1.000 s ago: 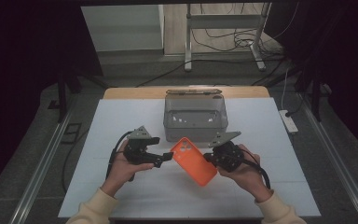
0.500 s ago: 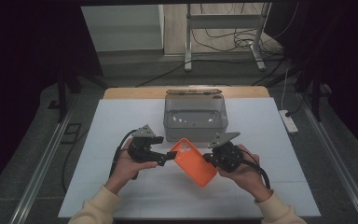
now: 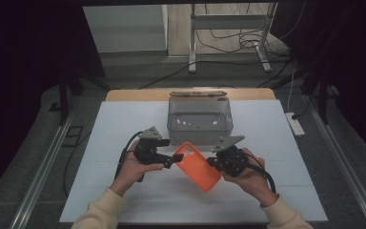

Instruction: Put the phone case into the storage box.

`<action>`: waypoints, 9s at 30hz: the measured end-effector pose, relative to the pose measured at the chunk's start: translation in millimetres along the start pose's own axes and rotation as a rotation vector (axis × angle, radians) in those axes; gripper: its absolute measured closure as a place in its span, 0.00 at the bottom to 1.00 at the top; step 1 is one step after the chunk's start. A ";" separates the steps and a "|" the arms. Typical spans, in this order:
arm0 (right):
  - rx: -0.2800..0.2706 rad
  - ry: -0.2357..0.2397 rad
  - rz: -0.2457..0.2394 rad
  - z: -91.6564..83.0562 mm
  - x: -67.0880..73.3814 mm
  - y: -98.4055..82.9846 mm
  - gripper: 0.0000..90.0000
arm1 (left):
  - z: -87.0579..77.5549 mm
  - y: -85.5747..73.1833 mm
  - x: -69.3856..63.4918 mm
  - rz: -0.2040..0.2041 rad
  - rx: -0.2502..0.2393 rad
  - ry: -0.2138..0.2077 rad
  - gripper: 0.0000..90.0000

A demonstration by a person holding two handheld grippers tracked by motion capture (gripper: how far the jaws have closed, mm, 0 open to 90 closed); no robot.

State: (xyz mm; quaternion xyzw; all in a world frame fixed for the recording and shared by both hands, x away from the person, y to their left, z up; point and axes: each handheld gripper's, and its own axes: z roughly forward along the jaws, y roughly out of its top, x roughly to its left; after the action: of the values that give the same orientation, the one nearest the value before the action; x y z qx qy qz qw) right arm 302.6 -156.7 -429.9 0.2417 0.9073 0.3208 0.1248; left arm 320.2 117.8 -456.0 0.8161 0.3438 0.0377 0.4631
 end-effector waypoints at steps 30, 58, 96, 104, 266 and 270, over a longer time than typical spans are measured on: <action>0.000 0.010 -0.041 0.4 3.2 0.4 1.00 | 17.5 2.9 5.5 0.010 0.058 -0.081 0.33; -0.018 0.020 -0.043 -1.4 3.6 0.4 0.99 | 10.3 2.2 8.6 0.003 0.054 -0.162 0.90; -0.210 0.086 0.207 -9.4 -26.2 -4.8 0.24 | 0.6 2.0 10.6 0.007 0.017 -0.140 0.90; -0.226 0.121 0.263 -7.1 -31.1 -7.8 0.20 | -1.7 2.0 11.1 0.011 0.006 -0.141 0.90; -0.212 0.183 0.282 0.3 -20.7 -10.2 0.89 | -23.1 -35.1 -12.5 0.112 -0.065 0.156 0.18; -0.213 0.170 0.284 -0.4 -21.7 -10.8 0.89 | -24.1 -40.8 -9.6 0.112 -0.053 0.172 0.18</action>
State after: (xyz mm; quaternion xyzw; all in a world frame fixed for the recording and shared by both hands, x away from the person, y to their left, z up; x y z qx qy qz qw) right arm 317.1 -175.5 -435.0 0.3246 0.8322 0.4488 0.0262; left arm 282.3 143.4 -471.8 0.8151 0.3350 0.1427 0.4506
